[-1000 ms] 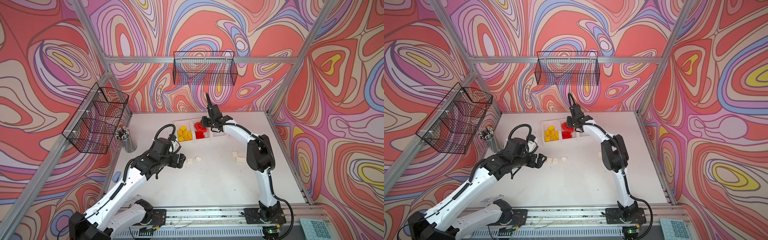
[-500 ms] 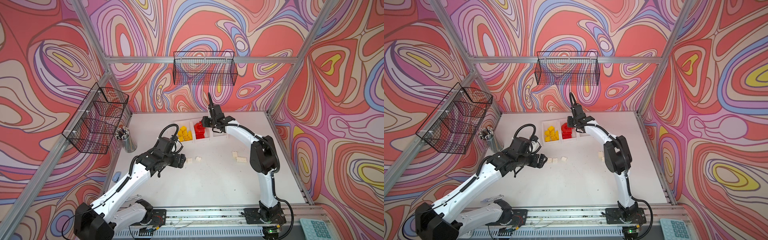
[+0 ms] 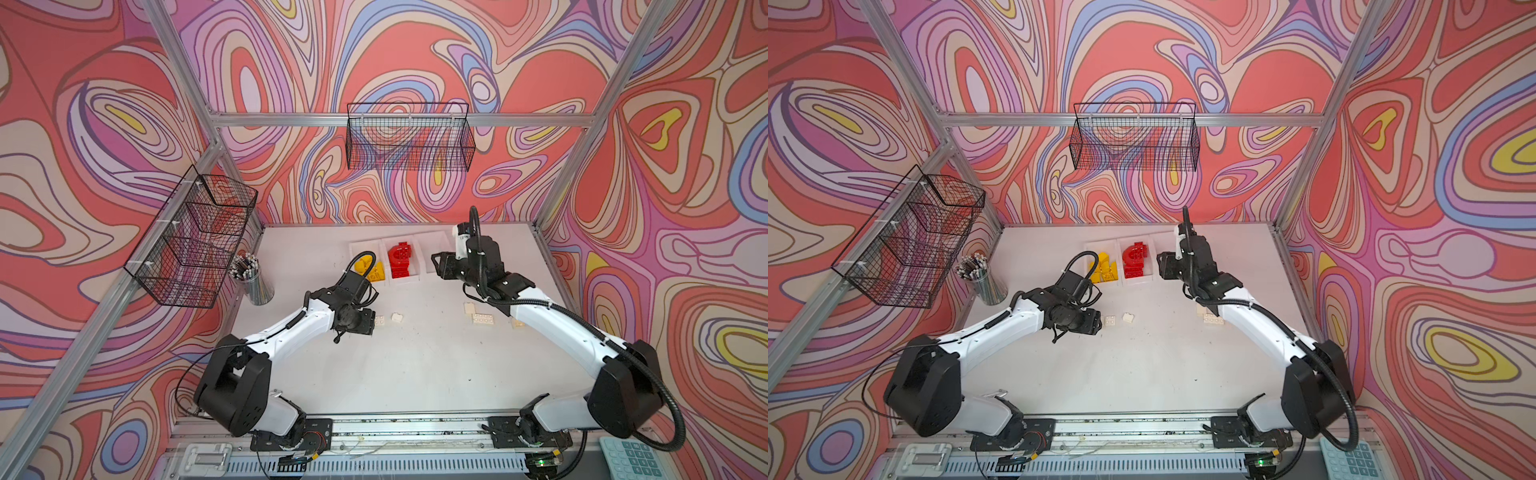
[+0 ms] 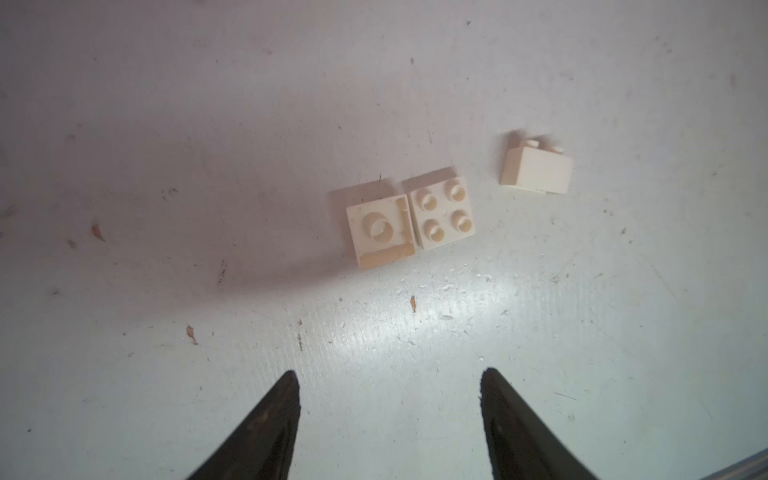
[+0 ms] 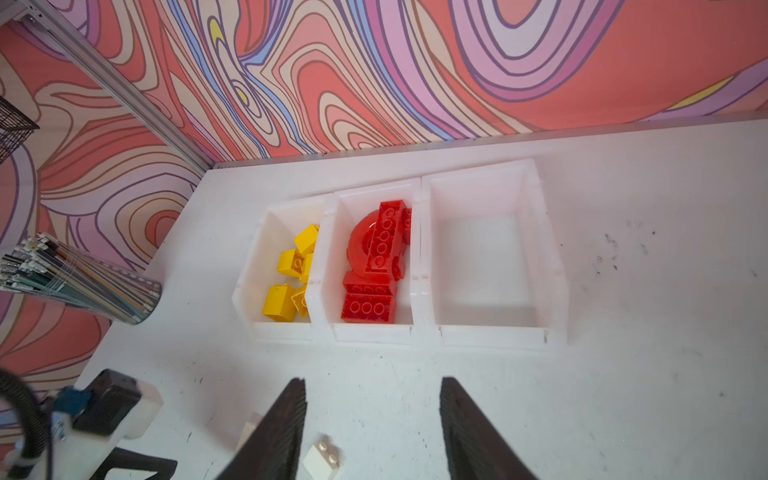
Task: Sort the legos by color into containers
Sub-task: 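Grasp the white 2x2 brick with the left gripper while the right gripper moves aside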
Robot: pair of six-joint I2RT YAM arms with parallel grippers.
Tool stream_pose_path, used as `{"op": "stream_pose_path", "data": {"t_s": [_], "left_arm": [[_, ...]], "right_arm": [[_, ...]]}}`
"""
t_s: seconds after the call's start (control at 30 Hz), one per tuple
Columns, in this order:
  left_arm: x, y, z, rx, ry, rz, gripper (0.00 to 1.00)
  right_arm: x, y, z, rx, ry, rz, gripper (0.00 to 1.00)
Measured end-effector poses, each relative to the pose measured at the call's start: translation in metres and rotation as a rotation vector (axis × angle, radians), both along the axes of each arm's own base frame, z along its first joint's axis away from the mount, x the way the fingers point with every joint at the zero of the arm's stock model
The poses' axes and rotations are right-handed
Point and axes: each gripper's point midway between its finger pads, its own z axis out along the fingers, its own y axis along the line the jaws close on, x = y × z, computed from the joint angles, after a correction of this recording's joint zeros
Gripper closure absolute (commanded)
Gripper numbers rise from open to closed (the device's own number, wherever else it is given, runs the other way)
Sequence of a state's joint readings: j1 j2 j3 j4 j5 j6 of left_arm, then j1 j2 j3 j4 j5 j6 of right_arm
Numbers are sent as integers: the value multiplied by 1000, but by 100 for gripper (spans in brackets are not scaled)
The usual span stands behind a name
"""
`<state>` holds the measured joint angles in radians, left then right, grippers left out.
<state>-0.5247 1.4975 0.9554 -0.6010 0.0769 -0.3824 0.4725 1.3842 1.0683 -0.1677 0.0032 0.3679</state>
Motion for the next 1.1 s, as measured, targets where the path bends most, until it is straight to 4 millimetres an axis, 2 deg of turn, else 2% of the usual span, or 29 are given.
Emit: {"op": "stream_pose_path", "data": {"t_s": [0.17, 0.3, 0.5, 0.63, 0.93, 1.1], "left_arm": [[2, 5, -25, 57, 51, 23, 35], [12, 2, -27, 69, 43, 29, 31], [20, 0, -38, 85, 56, 41, 30], [19, 3, -51, 116, 83, 47, 33], [32, 0, -51, 134, 62, 53, 39], [45, -6, -51, 134, 51, 55, 45]], "right_arm": [[-23, -13, -10, -14, -3, -1, 46], [-29, -14, -16, 3, -15, 6, 46], [-33, -14, -36, 1, 14, 14, 46], [-31, -12, -32, 12, -3, 17, 46], [-29, -11, -29, 19, -17, 17, 46], [-30, -11, -30, 18, -15, 17, 46]]}}
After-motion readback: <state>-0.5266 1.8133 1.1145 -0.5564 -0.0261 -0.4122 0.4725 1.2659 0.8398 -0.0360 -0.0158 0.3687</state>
